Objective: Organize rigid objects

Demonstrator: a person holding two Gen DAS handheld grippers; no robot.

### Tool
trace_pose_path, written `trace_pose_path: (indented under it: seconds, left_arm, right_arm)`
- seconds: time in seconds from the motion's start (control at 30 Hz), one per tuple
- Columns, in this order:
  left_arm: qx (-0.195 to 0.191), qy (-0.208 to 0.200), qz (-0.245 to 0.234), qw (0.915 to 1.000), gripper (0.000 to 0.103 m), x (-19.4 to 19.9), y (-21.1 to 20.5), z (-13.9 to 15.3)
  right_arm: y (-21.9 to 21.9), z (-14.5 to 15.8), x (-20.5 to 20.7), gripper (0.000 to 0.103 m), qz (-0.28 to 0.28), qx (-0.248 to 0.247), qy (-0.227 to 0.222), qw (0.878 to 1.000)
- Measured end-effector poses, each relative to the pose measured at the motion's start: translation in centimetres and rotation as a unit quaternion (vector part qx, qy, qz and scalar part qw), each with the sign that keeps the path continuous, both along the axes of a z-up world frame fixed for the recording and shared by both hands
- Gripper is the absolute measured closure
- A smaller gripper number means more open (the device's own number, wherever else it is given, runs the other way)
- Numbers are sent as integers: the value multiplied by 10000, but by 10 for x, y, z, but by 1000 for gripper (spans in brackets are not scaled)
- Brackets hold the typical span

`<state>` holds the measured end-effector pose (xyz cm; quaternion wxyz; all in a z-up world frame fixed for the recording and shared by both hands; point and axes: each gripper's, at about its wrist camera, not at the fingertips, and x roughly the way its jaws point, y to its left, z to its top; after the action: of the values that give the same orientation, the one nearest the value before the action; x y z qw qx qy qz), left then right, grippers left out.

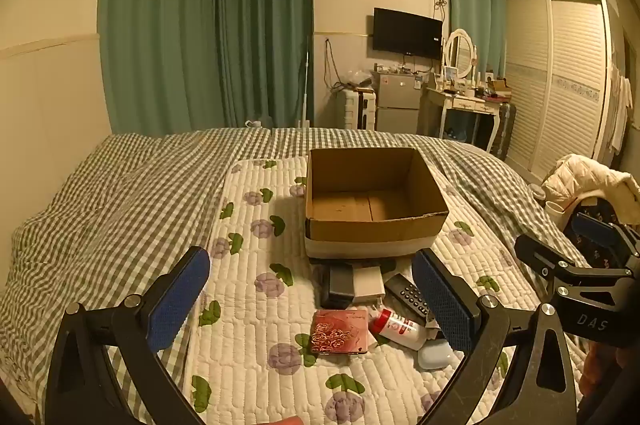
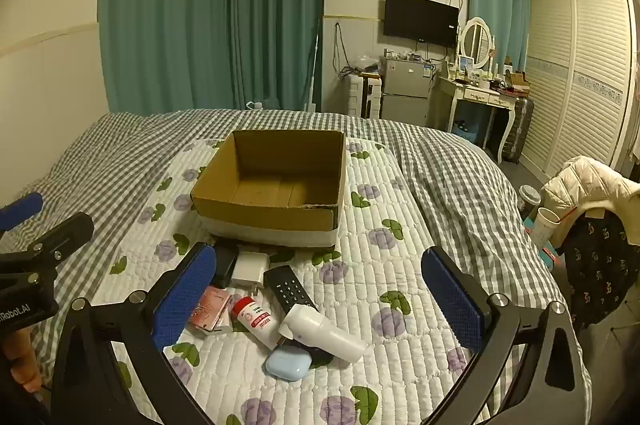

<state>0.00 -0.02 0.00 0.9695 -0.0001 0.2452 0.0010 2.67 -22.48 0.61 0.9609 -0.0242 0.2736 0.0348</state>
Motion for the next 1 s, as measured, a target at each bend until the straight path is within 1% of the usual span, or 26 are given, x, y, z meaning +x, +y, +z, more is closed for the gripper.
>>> trace_pose_path:
  seconds: [0.3, 1.0]
  left_arm:
    - [74, -3, 40, 10000, 1, 0, 0, 0]
    - [70, -14, 47, 10000, 1, -2, 2, -5]
  right_arm:
    - [0, -1, 0, 0, 1, -21, 4, 10000]
    - [1, -5, 2, 0, -2, -58, 35, 10000]
